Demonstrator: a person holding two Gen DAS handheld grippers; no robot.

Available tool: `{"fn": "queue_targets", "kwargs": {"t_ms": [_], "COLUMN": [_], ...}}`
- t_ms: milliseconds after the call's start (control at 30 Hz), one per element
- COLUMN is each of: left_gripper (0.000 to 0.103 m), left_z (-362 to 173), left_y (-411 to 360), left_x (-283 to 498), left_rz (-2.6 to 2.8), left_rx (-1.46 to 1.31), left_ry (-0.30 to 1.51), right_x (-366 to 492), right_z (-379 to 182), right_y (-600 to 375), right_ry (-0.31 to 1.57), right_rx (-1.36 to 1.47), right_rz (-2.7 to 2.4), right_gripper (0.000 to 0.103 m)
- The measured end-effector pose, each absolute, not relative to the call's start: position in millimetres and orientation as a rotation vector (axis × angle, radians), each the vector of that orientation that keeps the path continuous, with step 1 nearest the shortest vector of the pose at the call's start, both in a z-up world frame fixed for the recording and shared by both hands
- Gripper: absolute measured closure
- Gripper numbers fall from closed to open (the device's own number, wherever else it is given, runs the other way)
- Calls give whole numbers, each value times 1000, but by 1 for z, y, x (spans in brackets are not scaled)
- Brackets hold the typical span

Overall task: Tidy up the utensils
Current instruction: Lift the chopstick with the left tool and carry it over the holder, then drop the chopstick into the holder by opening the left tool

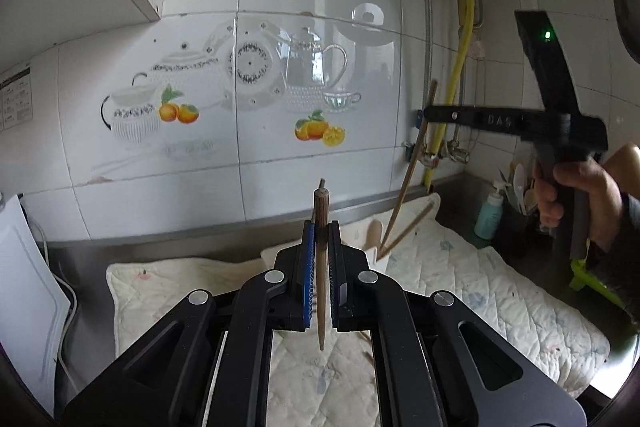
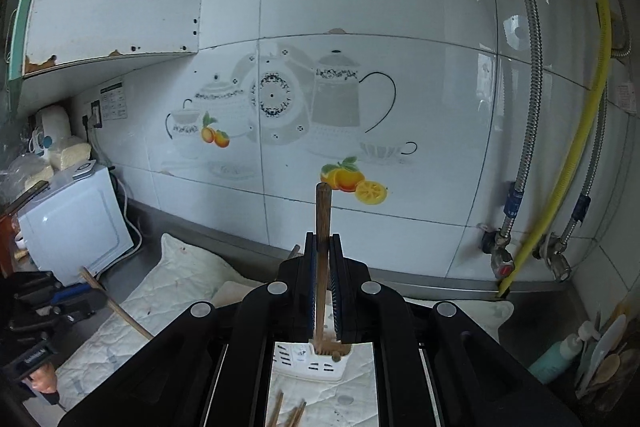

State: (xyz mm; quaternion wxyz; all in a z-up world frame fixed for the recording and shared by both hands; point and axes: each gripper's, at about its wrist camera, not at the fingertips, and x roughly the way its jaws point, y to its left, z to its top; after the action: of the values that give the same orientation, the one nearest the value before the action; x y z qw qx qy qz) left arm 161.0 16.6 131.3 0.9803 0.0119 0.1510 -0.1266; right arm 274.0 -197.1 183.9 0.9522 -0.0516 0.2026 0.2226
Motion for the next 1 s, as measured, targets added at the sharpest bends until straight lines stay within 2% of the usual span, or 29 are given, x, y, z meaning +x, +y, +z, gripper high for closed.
{"fn": "queue_targets", "kwargs": {"t_ms": [200, 367, 767, 1000], "left_gripper": [98, 98, 98, 95], "left_z": [177, 189, 146, 141], "left_y": [18, 15, 15, 18], "left_x": [182, 207, 257, 260], "left_rz": [-225, -202, -161, -150], "left_rx": [38, 27, -12, -16], "left_ry": [198, 159, 281, 296], "right_x": [306, 318, 323, 316], "right_z": [159, 137, 114, 118], "right_y": [-186, -179, -178, -186], "right_ry": [471, 510, 563, 542], "right_rx": [-109, -123, -156, -140], "right_rz": [438, 443, 447, 442], "right_gripper": [97, 97, 97, 95]}}
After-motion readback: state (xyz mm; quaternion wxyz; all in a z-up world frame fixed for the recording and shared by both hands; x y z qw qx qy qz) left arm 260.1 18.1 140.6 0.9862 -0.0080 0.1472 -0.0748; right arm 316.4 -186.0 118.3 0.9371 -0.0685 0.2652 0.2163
